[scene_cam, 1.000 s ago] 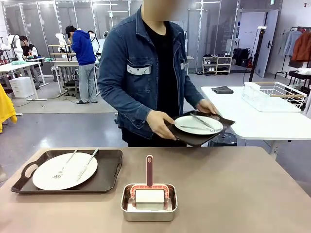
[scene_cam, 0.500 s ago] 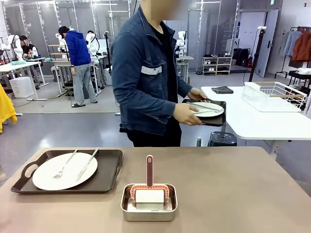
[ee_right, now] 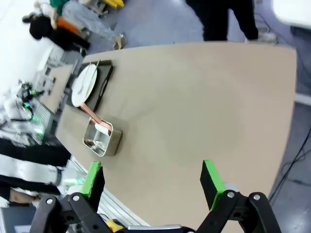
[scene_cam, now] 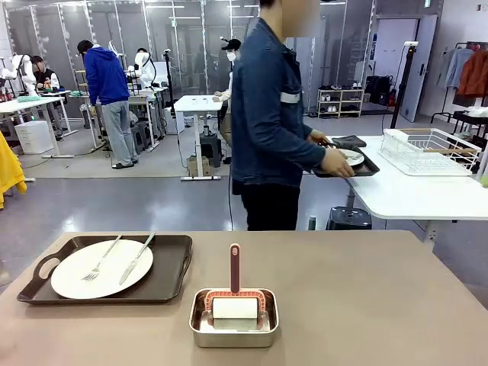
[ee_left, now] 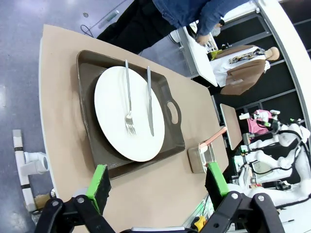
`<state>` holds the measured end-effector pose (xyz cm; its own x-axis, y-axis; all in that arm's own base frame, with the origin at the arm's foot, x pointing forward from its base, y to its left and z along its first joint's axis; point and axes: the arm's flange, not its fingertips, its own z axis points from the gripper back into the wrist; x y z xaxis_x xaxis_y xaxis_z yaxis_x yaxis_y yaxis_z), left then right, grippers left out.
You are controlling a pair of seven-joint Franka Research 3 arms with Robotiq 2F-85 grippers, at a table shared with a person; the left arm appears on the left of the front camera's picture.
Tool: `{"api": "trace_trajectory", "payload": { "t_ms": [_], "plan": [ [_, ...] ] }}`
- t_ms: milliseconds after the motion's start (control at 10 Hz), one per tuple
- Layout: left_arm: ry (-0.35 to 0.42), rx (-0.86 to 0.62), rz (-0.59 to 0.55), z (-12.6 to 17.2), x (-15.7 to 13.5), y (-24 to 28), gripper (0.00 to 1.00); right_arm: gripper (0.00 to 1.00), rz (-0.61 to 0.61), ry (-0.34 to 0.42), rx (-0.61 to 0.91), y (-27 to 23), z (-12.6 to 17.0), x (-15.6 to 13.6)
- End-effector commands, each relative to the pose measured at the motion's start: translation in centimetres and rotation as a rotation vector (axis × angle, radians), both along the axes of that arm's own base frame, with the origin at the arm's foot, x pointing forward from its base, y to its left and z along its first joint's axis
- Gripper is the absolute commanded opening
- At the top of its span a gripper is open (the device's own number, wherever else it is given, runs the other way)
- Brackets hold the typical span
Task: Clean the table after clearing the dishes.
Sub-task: When the left (or right) Handle tray is removed, use the left hand (or right hand) to clean the left (or right) side of the table with the Lint Roller.
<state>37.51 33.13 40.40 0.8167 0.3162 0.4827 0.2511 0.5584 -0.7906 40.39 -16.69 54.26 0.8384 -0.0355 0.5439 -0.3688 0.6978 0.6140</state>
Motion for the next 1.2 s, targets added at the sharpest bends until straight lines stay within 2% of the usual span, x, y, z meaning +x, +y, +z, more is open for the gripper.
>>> {"api": "trace_trajectory", "payload": {
  "t_ms": [0, 300, 500, 700, 900, 1100],
  "plan": [
    [-0.021, -0.003, -0.006, 0.0, -0.4, 0.2, 1.0, 1.0, 0.128, -0.019, -0.165, 6.8, 2.6, 3.0],
    [-0.021, -0.003, -0.006, 0.0, -0.4, 0.2, 1.0, 1.0, 0.323, -0.091, -0.376, 19.7, 5.0, 5.9],
    [-0.021, -0.003, -0.006, 0.0, -0.4, 0.2, 1.0, 1.0, 0.47, -0.193, -0.537, 28.9, 5.1, 6.9],
    [-0.021, -0.003, -0.006, 0.0, -0.4, 0.2, 1.0, 1.0, 0.613, -0.257, -0.659, 35.3, 4.7, 8.1],
    [-0.021, -0.003, -0.006, 0.0, -0.4, 0.2, 1.0, 1.0, 0.774, -0.279, -0.708, 41.4, 3.5, 8.4],
    [-0.021, -0.003, -0.006, 0.0, -0.4, 0.2, 1.0, 1.0, 0.919, -0.262, -0.745, 46.3, 1.4, 8.0]
  ]
}}
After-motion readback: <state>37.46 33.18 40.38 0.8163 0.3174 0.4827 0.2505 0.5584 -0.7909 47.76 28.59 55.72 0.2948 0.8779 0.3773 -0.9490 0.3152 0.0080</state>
